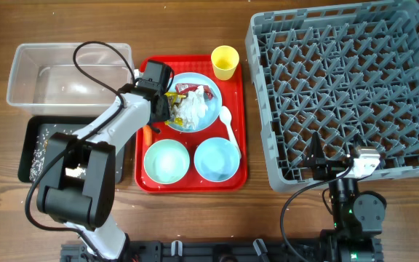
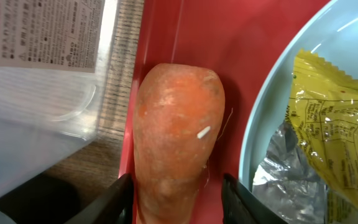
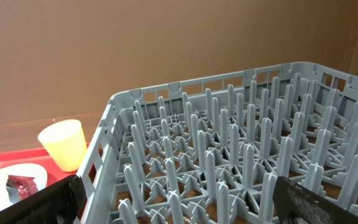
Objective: Sort waste into correct bins and load items into the dishwasher rack
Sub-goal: 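Reach the left gripper to the carrot and grasp it, then carry the carrot left and release it onto the black tray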
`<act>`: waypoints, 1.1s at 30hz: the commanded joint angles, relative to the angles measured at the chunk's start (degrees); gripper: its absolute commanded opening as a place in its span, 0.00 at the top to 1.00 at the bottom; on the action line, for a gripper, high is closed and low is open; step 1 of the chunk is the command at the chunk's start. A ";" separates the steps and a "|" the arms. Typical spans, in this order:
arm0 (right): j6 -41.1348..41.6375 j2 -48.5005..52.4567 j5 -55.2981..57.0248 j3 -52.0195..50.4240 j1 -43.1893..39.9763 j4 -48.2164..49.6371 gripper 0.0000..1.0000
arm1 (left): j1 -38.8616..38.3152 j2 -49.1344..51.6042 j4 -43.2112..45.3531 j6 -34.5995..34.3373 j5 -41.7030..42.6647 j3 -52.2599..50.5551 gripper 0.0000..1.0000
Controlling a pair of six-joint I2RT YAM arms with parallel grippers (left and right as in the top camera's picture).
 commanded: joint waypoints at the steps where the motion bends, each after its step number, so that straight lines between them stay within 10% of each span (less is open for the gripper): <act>1: 0.55 -0.35 -0.50 -0.20 0.24 0.20 0.00 | -0.13 0.79 0.66 -0.48 -1.46 -0.76 0.55; 8: 0.50 -0.35 -0.52 -0.20 0.24 0.20 0.00 | -0.13 0.83 5.53 -0.50 -1.42 -4.85 0.56; 15: 0.52 -0.35 -0.50 -0.20 0.24 0.20 0.00 | -0.15 0.76 5.20 -0.48 -1.44 -5.14 0.86; 33: 0.52 -0.17 -0.50 -0.20 0.24 0.17 0.00 | -0.20 -21.49 -5.75 -0.50 2.43 -5.11 0.88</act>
